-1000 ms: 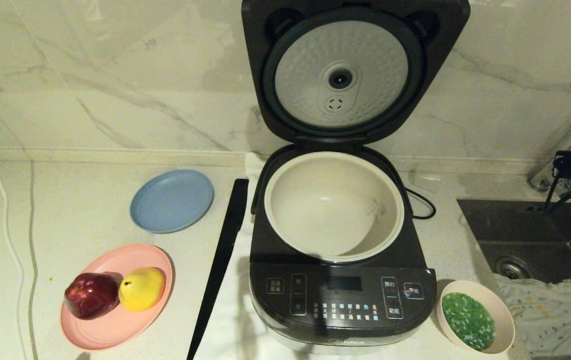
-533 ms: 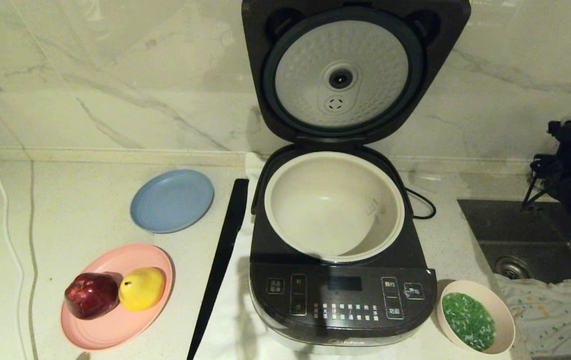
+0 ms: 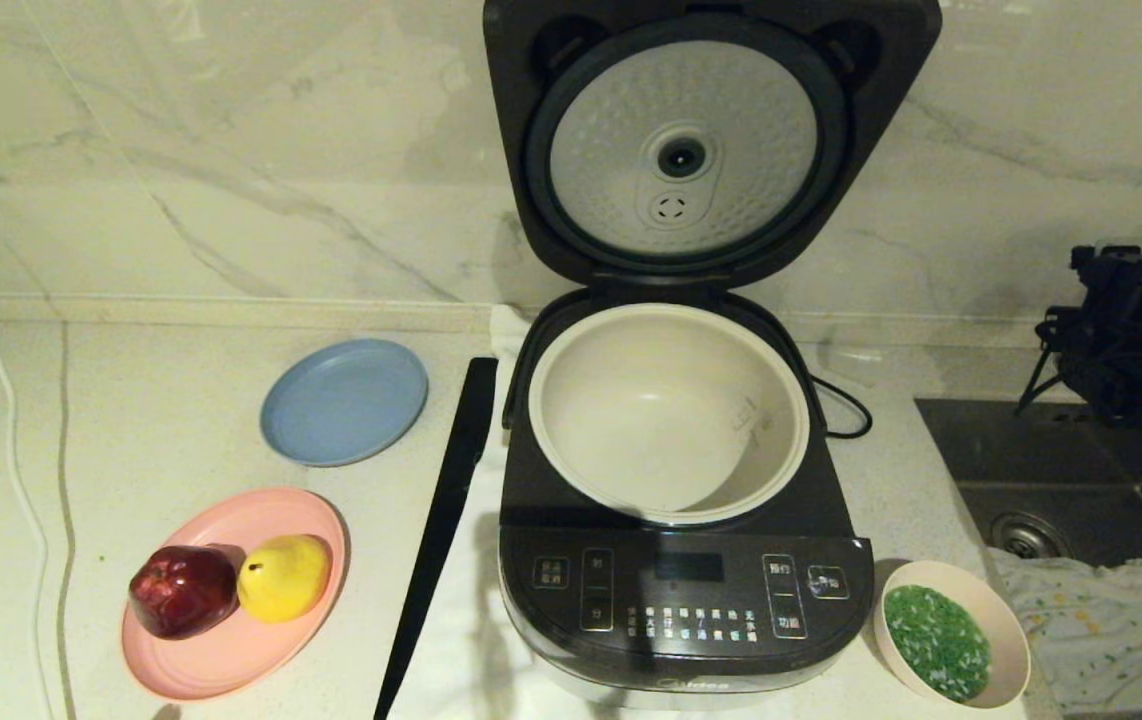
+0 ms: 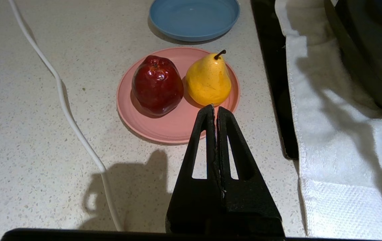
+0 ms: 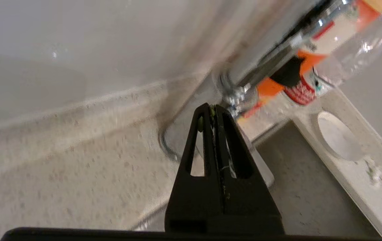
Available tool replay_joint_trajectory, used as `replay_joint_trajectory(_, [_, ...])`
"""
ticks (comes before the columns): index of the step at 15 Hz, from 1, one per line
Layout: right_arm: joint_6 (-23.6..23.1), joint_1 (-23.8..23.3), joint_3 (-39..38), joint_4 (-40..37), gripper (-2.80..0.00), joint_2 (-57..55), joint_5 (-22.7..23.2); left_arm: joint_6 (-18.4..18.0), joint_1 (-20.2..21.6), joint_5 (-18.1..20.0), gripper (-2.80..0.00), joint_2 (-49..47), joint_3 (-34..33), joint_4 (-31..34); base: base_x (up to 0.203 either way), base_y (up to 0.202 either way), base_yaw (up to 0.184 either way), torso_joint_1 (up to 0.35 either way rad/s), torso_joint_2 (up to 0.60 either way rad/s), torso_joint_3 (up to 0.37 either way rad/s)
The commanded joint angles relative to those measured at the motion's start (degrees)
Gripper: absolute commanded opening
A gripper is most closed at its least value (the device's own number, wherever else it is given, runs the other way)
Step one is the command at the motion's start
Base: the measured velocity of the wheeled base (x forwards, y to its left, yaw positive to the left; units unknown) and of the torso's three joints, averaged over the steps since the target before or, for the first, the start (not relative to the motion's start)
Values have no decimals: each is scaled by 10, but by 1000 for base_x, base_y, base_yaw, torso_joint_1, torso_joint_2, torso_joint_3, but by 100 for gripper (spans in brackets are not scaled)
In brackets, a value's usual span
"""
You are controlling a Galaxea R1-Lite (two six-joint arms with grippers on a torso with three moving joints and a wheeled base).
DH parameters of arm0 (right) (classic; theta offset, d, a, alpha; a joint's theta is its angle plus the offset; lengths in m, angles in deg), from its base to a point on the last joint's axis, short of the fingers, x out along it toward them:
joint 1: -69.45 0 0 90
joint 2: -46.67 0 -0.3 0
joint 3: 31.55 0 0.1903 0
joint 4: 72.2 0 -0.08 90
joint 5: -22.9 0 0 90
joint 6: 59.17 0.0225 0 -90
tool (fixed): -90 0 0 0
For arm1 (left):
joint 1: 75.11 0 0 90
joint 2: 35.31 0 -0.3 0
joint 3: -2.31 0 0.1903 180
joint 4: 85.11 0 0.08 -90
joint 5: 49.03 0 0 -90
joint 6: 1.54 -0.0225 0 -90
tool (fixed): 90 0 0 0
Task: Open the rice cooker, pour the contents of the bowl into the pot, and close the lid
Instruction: Turn on the tap
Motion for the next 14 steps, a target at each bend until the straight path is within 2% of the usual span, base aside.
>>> replay_joint_trajectory(1, [-2,0,30,0,-280,-19,-2,0,0,0,-280,0,-3,0,0,0,0,0,0,0])
replay_joint_trajectory(9, [-23,-11,105,-18,-280,-43,2,0,0,0,-280,0,-3,0,0,0,0,0,0,0])
replay_joint_trajectory(14, [-26,-11,125,-26,-280,-56,0,0,0,0,-280,0,-3,0,0,0,0,0,0,0])
